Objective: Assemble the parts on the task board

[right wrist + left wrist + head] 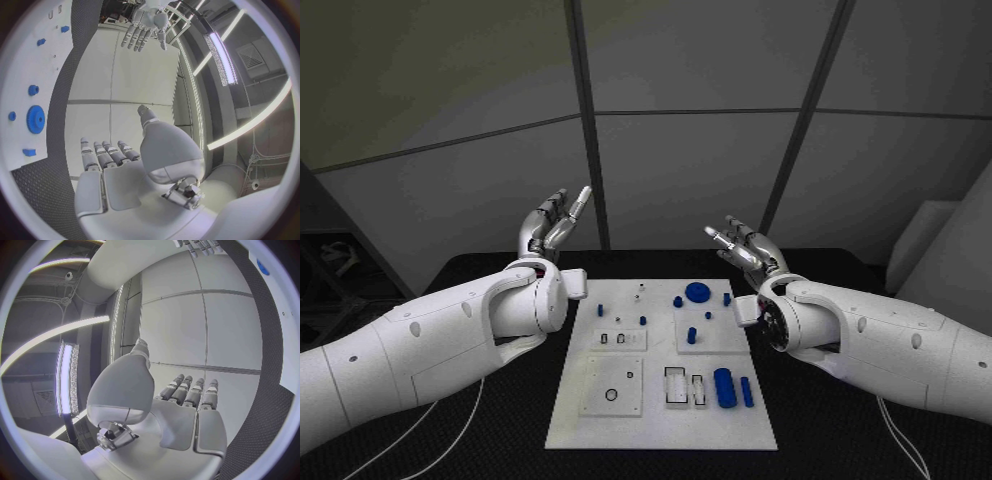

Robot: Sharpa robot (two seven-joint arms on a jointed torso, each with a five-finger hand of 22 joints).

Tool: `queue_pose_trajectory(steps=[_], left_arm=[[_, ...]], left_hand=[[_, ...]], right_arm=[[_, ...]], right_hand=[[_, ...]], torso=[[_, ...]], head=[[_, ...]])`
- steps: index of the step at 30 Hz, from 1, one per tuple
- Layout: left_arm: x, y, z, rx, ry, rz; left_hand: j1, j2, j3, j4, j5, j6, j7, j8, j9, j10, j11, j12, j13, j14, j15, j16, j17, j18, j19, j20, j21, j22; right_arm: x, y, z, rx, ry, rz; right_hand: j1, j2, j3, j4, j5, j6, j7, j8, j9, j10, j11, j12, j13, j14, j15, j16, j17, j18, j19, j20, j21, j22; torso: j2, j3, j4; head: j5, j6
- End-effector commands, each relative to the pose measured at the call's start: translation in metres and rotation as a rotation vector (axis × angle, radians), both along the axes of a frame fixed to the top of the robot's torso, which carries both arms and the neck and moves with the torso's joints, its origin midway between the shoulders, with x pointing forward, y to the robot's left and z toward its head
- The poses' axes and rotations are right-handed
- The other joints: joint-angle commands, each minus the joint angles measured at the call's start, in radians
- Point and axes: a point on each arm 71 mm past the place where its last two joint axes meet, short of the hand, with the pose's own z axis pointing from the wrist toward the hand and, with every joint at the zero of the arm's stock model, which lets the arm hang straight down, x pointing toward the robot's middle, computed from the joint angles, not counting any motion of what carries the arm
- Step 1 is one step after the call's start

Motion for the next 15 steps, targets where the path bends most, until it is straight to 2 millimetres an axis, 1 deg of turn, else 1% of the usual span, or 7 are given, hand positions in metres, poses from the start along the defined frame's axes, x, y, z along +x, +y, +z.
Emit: queue_pose_trajectory(steps=[1,5,8,9,10,13,15], left_arm=[[0.0,-0.002,0.004,-0.032,-0.04,-0.023],[0.0,-0.002,0.004,-0.032,-0.04,-0.023],[0.0,-0.002,0.004,-0.032,-0.04,-0.023],[0.003,0.012,0.0,-0.03,-0.032,-0.02],[0.002,0.014,0.0,-0.03,-0.032,-0.022],[0.001,0.019,0.0,-0.028,-0.03,-0.038],[-0.001,0.022,0.001,-0.025,-0.031,-0.049]], left_hand=[[0.024,0.001,0.001,0.008,0.005,0.008,0.026,0.006,0.002,0.012,0.002,0.006,0.002,0.002,0.01,0.004,0.002,0.01,-0.001,0.01,0.007,0.001],[0.028,0.004,0.004,0.006,0.005,0.013,0.029,0.007,0.002,0.02,0.006,0.008,0.003,0.009,0.014,0.005,0.003,0.015,-0.001,0.015,0.007,0.001],[0.043,0.007,0.007,0.003,0.005,0.035,0.04,0.011,0.005,0.05,0.019,0.013,0.006,0.04,0.019,0.012,0.007,0.023,0.009,0.022,0.011,0.004],[0.052,0.009,0.008,0.001,0.005,0.054,0.049,0.014,0.008,0.075,0.03,0.017,0.009,0.065,0.021,0.017,0.01,0.025,0.018,0.024,0.014,0.006],[0.062,0.01,0.009,-0.001,0.005,0.072,0.058,0.018,0.01,0.098,0.04,0.021,0.011,0.089,0.024,0.022,0.013,0.025,0.029,0.026,0.018,0.009],[0.093,0.005,0.007,-0.008,0.006,0.112,0.071,0.024,0.013,0.139,0.056,0.023,0.013,0.202,0.071,0.049,0.026,-0.013,0.118,0.031,0.052,0.029],[0.107,0.0,0.006,-0.009,0.005,0.126,0.071,0.024,0.013,0.163,0.063,0.024,0.014,0.24,0.08,0.057,0.028,-0.028,0.151,0.029,0.066,0.036]], right_arm=[[0.003,0.011,-0.002,-0.033,0.042,0.188],[0.007,0.012,-0.002,-0.047,0.051,0.219],[0.008,0.012,-0.002,-0.051,0.054,0.228],[0.011,-0.001,0.011,-0.315,-0.205,0.145],[0.011,-0.001,0.012,-0.346,-0.226,0.146],[0.012,-0.003,0.013,-0.441,-0.283,0.159],[0.013,-0.005,0.013,-0.498,-0.31,0.17]], right_hand=[[0.103,-0.008,0.031,-0.06,0.015,0.098,0.162,0.024,0.016,0.119,0.011,0.027,0.014,0.121,0.009,0.026,0.015,0.021,0.06,0.012,0.04,0.018],[0.181,-0.024,0.07,-0.131,-0.028,0.302,0.163,0.08,0.045,0.378,0.018,0.086,0.041,0.376,0.012,0.087,0.04,0.057,0.183,0.007,0.109,0.048],[0.219,-0.033,0.105,-0.178,-0.051,0.483,0.146,0.121,0.062,0.62,-0.003,0.128,0.051,0.588,-0.012,0.126,0.049,0.088,0.358,0.008,0.203,0.087],[0.228,-0.037,0.116,-0.193,-0.058,0.551,0.137,0.136,0.068,0.7,-0.015,0.144,0.055,0.671,-0.024,0.144,0.053,0.099,0.41,0.008,0.231,0.098],[0.232,-0.04,0.126,-0.204,-0.063,0.607,0.13,0.146,0.071,0.738,-0.025,0.148,0.053,0.719,-0.033,0.152,0.054,0.108,0.431,0.008,0.242,0.101],[0.234,-0.051,0.155,-0.231,-0.082,0.707,0.116,0.151,0.068,0.805,-0.041,0.142,0.046,0.789,-0.053,0.156,0.052,0.128,0.476,0.006,0.269,0.108],[0.225,-0.058,0.173,-0.244,-0.088,0.756,0.111,0.146,0.063,0.835,-0.048,0.129,0.045,0.821,-0.061,0.15,0.051,0.133,0.495,0.005,0.281,0.111]], torso=[[0.0,-0.0001,-0.0001],[0.0,-0.0001,-0.0001],[0.0,-0.0001,-0.0001],[0.003,-0.0002,0.0001],[0.004,-0.0003,-0.0003],[0.01,-0.0029,-0.0016],[0.013,-0.004,-0.0028]], head=[[0.0,0.0],[0.0,0.0],[0.0,0.0],[0.006,-0.014],[0.006,-0.015],[0.007,-0.016],[0.006,-0.019]])
